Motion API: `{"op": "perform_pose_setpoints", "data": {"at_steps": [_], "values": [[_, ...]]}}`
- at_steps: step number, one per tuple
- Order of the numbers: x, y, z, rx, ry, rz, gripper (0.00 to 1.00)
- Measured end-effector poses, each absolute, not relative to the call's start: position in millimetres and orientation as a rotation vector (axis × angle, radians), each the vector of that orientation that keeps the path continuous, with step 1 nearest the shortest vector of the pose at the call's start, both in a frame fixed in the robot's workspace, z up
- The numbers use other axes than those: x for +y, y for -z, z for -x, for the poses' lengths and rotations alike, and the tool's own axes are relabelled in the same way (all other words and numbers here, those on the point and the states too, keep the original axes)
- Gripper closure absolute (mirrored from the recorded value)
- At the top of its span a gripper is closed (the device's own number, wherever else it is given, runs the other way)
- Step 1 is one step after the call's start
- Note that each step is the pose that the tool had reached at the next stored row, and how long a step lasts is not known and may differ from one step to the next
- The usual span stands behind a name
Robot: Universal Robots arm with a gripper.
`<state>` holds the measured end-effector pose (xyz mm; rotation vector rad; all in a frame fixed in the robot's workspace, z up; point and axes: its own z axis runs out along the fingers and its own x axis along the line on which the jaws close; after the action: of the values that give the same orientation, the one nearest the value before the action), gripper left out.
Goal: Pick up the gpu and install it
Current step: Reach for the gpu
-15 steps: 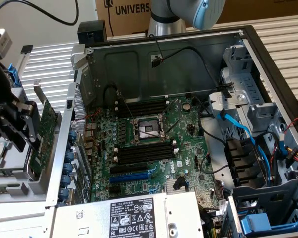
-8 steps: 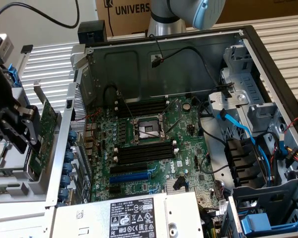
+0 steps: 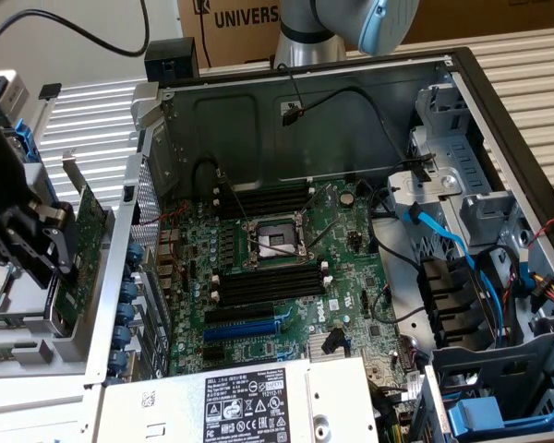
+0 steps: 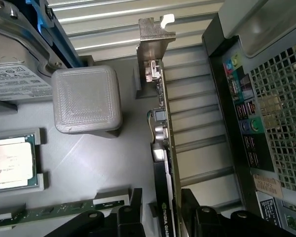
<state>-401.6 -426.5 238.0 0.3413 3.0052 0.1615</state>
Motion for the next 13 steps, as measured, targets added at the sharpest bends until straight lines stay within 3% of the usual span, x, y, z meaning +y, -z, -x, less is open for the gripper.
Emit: {"op": "perform_pose_setpoints", "data": {"at_steps": [13], "values": [[-423.0, -235.7, 401.5, 3.005, -0.163, -0.344, 0.56]]}}
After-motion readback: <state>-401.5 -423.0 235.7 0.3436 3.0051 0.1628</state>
